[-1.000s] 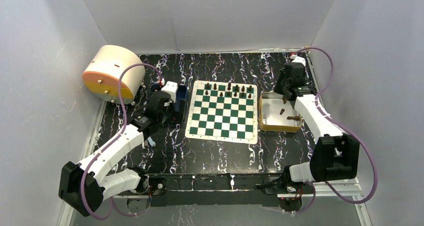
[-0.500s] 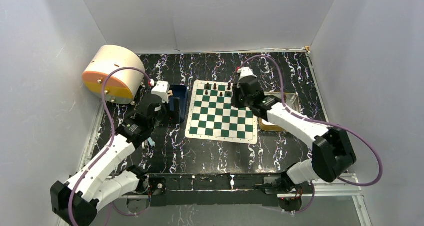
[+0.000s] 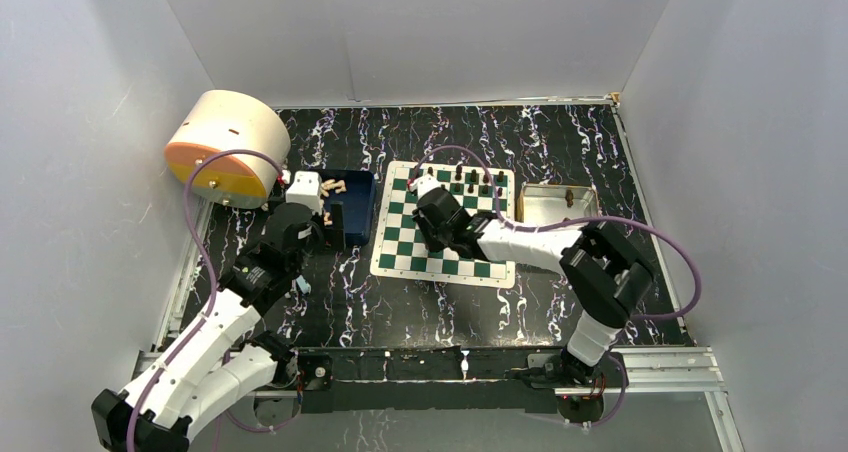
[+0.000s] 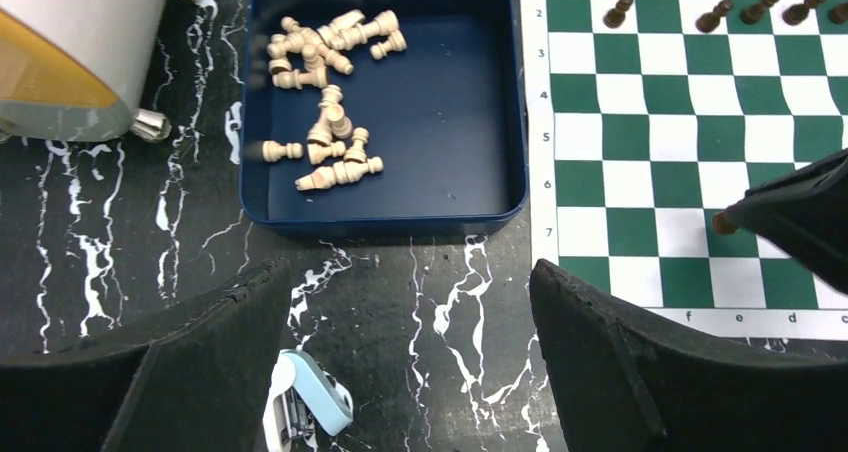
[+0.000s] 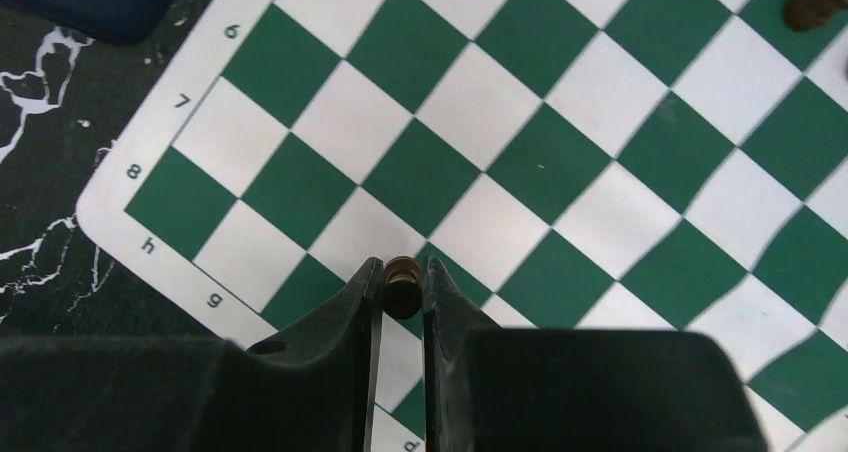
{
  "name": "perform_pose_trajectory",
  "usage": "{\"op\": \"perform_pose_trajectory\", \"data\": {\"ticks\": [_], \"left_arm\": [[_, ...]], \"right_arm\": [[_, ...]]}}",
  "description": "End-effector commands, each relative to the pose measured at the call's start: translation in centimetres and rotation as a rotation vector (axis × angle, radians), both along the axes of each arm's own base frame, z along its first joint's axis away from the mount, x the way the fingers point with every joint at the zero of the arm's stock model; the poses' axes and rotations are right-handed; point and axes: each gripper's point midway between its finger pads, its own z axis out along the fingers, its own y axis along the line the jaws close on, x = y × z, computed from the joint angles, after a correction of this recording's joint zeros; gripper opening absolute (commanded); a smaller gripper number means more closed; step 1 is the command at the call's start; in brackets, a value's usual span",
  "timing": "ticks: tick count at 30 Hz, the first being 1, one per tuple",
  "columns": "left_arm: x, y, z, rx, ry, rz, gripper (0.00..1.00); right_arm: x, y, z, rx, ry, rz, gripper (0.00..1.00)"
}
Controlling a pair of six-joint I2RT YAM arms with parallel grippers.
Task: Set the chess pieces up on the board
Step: Place the chess piece on the chessboard.
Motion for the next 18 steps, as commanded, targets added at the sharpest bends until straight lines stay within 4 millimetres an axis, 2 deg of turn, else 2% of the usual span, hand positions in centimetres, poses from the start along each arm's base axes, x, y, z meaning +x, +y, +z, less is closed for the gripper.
{"op": "perform_pose_trajectory", "data": {"ticks": [1,5,10,15,18], "left_arm": [[0.0,1.6,1.2,0.015,-0.062,0.071,0.85],[0.0,1.7,1.0,0.02,-0.06,0.07,0.85],[0.1,1.6,0.8,0.023,-0.054,0.067,0.85],[0.1,1.4,0.6,0.022,-0.048,0.058,0.85],[0.2,1.1,0.4,0.023,-0.04,0.047,0.85]], "right_arm": [[1.4,3.9,2.8,0.078,-0.11,0.032,0.21],[1.0,4.7,1.1,0.046,-0.099,0.056,0.21],[0.7,5.1,0.3,0.016,-0.096,0.065,0.24],[0.4,5.1,0.3,0.006,-0.092,0.062,0.34],[0.2,4.9,1.0,0.01,-0.08,0.045,0.42]]}}
